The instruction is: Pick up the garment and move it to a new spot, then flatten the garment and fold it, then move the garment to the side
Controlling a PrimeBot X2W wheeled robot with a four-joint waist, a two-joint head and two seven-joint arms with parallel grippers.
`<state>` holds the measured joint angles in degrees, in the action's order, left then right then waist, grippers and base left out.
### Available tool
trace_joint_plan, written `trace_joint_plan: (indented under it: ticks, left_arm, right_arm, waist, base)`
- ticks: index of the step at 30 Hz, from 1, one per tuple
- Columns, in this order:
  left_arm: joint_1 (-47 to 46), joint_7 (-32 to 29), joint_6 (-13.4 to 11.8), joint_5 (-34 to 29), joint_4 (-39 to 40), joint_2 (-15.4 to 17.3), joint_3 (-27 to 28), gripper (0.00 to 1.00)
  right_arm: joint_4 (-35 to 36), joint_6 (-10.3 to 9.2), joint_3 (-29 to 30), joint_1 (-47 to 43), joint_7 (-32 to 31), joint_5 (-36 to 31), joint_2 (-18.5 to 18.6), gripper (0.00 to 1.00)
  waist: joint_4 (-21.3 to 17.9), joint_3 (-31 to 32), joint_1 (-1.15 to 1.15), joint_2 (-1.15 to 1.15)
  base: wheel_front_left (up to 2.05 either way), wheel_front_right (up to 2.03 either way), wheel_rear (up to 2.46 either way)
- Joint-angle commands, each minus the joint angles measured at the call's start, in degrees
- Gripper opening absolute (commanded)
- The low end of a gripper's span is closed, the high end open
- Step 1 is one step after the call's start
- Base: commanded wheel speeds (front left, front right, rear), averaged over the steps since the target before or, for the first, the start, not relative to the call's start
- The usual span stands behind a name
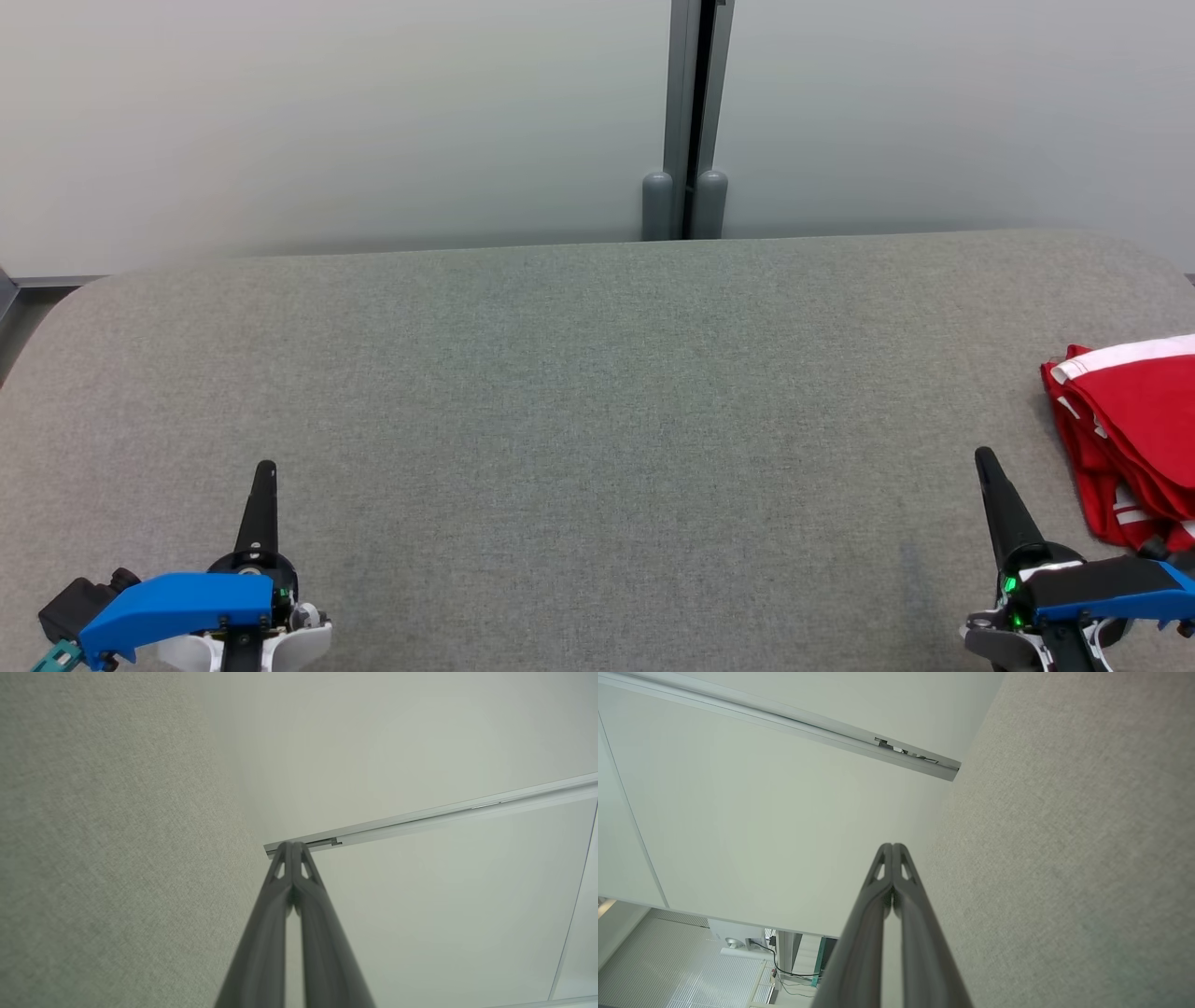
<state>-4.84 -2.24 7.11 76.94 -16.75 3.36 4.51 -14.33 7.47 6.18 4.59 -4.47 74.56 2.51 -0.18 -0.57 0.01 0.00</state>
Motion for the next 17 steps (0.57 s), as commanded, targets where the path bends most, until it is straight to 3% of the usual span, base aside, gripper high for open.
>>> trace_joint_plan:
  ticks: [1,17]
  left_arm:
    - [-1.05,-0.38,0.47,1.25,0.63,0.03,0.23,0.00]
    - [-1.46,-2.31,0.55,7.84,1.67,-0.25,1.24,0.00]
  right_arm:
    - [0.46,0.04,0.21,1.47,-0.29,1.54,0.47,0.00]
    - [0.41,0.04,0.32,1.59,-1.10,9.15,0.52,0.00]
  waist:
    - [0.01,0.01,0.00,0.00]
    - [0.08,0.17,0.00,0.00]
  base:
    - [0.00,0.00,0.00]
    - [0.00,0.00,0.00]
